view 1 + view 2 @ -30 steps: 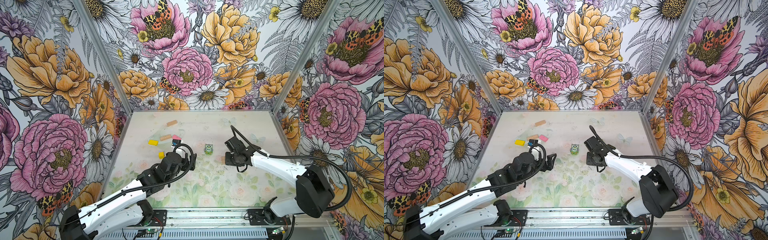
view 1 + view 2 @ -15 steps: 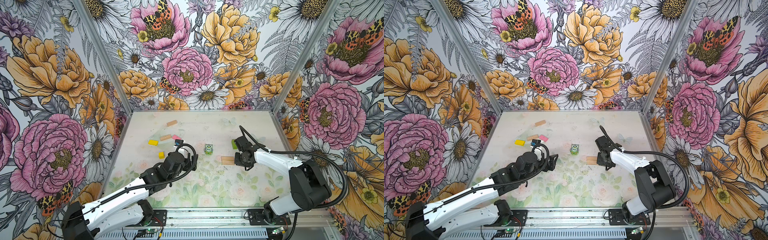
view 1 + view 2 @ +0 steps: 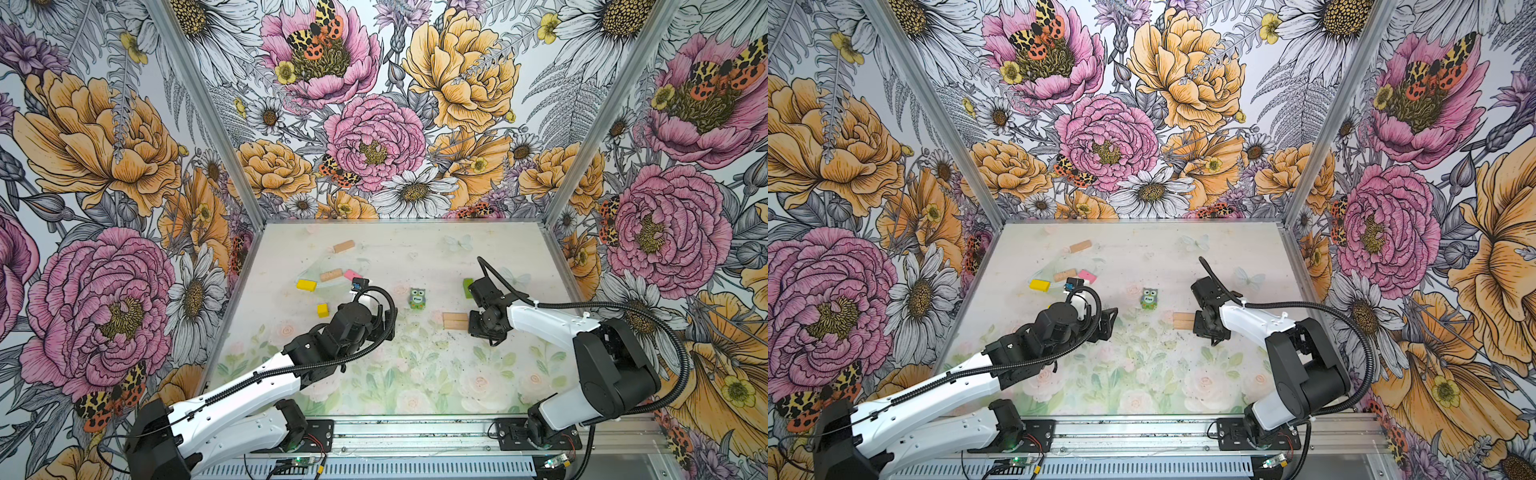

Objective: Build the wood block tower

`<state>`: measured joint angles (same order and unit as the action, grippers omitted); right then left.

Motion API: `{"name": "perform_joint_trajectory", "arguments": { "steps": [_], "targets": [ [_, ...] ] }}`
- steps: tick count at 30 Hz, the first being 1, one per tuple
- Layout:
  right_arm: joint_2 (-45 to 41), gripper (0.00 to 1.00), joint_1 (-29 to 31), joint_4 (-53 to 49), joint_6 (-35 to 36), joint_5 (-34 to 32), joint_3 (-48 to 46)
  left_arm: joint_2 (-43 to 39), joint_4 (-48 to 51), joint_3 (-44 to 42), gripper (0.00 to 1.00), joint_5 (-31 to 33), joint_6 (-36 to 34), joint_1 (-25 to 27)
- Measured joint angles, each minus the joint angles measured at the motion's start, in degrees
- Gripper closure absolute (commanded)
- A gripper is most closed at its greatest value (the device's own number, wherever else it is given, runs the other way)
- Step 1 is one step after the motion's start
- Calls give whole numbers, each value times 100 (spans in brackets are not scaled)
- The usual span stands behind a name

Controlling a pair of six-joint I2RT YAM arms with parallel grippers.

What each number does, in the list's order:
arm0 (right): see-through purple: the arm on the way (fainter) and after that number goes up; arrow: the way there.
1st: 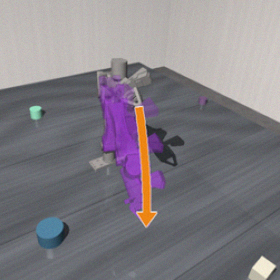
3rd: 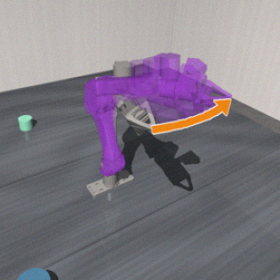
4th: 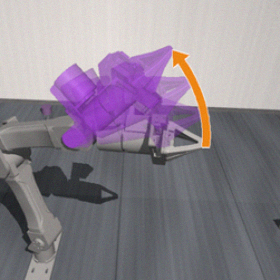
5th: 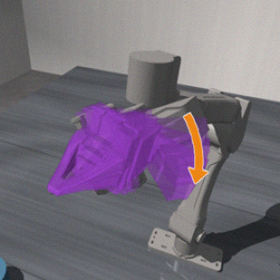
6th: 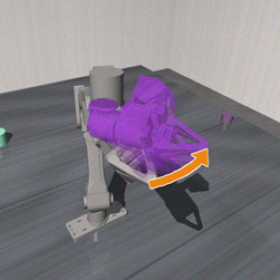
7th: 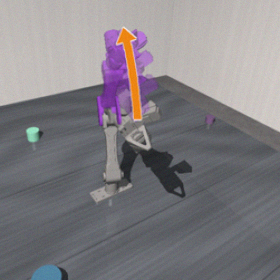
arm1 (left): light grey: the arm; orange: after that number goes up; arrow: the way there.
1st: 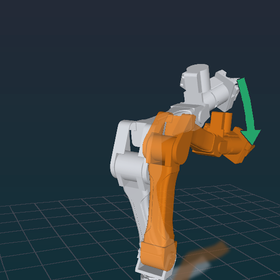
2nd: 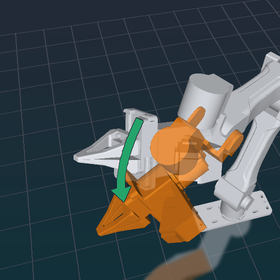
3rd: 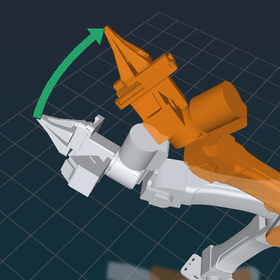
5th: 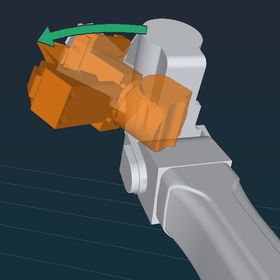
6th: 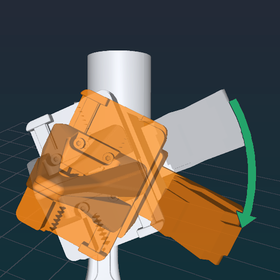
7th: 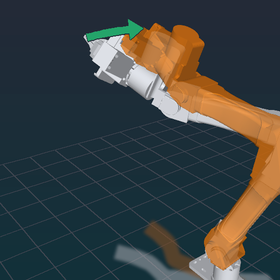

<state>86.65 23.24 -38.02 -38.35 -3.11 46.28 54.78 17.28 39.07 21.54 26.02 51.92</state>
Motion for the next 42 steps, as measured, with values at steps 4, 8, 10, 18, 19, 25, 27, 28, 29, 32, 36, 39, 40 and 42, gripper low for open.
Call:
{"name": "perform_joint_trajectory", "arguments": {
  "steps": [4,8,10,18,19,25,27,28,29,32,36,39,40,42],
  "targets": [
    [-57,65,138,17,-68,63,-48,13,0,4,1,0,0,0],
    [-70,65,262,46,-142,133,-48,72,-20,7,1,-33,-2,0],
    [-70,65,306,79,-166,149,-48,98,-37,7,1,-90,-7,17],
    [4,65,321,131,-170,173,7,101,-76,7,1,-284,-96,289],
    [31,65,321,140,-170,177,26,101,-76,7,1,-302,-107,310],
    [227,65,321,190,-170,210,199,127,-79,4,1,-323,-111,385],
    [291,65,321,205,-168,212,249,127,-79,4,1,-323,-109,385],
    [315,65,321,214,-168,212,269,127,-81,4,1,-323,-111,385],
    [337,65,321,219,-168,212,282,127,-81,4,1,-326,-109,385],
    [417,65,321,229,-168,212,334,127,-81,4,1,-350,-111,385],
    [498,64,321,256,-166,219,350,127,-81,4,1,-411,-114,385],
    [481,60,372,256,-173,280,350,127,-79,4,1,-452,-146,385],
    [437,58,398,236,-188,295,350,127,-79,4,1,-457,-157,385],
    [227,54,487,149,-229,302,350,125,-79,4,1,-459,-199,385]
  ]
}}
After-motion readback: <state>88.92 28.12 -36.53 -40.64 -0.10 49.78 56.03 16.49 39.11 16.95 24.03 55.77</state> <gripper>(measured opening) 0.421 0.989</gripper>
